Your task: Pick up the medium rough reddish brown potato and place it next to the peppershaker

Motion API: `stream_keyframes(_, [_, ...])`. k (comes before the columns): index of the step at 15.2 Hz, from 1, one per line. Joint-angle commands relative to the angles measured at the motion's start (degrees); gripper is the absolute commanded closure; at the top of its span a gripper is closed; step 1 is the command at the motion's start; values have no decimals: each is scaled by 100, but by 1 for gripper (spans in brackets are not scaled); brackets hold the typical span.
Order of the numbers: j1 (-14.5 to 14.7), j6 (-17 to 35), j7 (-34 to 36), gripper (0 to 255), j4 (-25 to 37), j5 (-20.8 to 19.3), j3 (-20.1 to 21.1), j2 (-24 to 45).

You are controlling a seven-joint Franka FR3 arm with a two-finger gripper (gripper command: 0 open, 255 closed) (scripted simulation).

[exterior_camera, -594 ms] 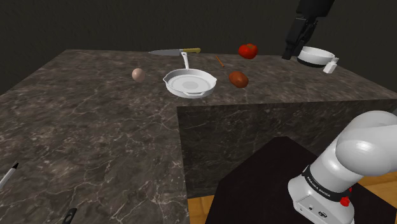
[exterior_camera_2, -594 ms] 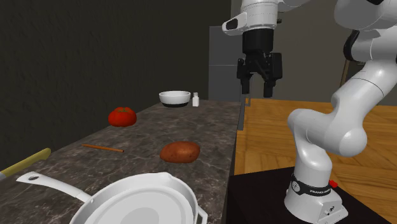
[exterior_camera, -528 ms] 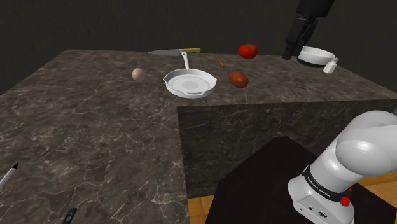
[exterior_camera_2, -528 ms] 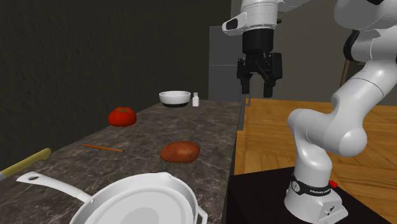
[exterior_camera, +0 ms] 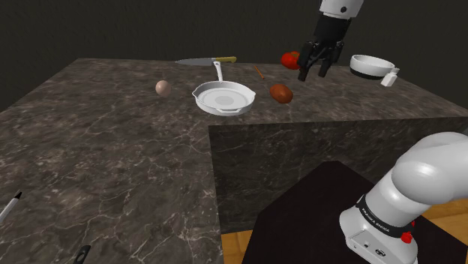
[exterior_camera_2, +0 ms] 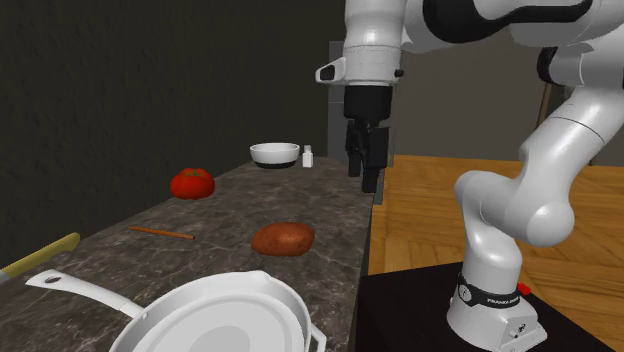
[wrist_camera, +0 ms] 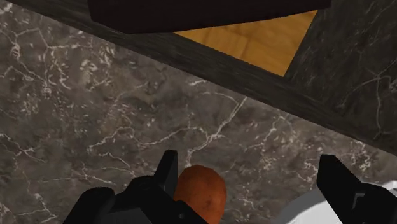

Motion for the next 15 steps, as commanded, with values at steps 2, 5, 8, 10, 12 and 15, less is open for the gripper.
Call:
stream_keyframes(2, [-239, 613, 591, 0, -41, -97, 229, 433])
stream_keyframes(5, [-492, 1176, 1193, 0, -13, -261, 439, 925])
stream_keyframes(8, [-759, 1679, 1830, 0, 86, -497, 628, 1451])
stream_keyframes(10, [-849, 1906, 2045, 0, 74, -593, 684, 1647])
stream_keyframes(12, [-856, 2067, 2055, 0, -37, -606, 688, 1697])
stream_keyframes(15, [-869, 2311, 2071, 0, -196, -628, 696, 1784])
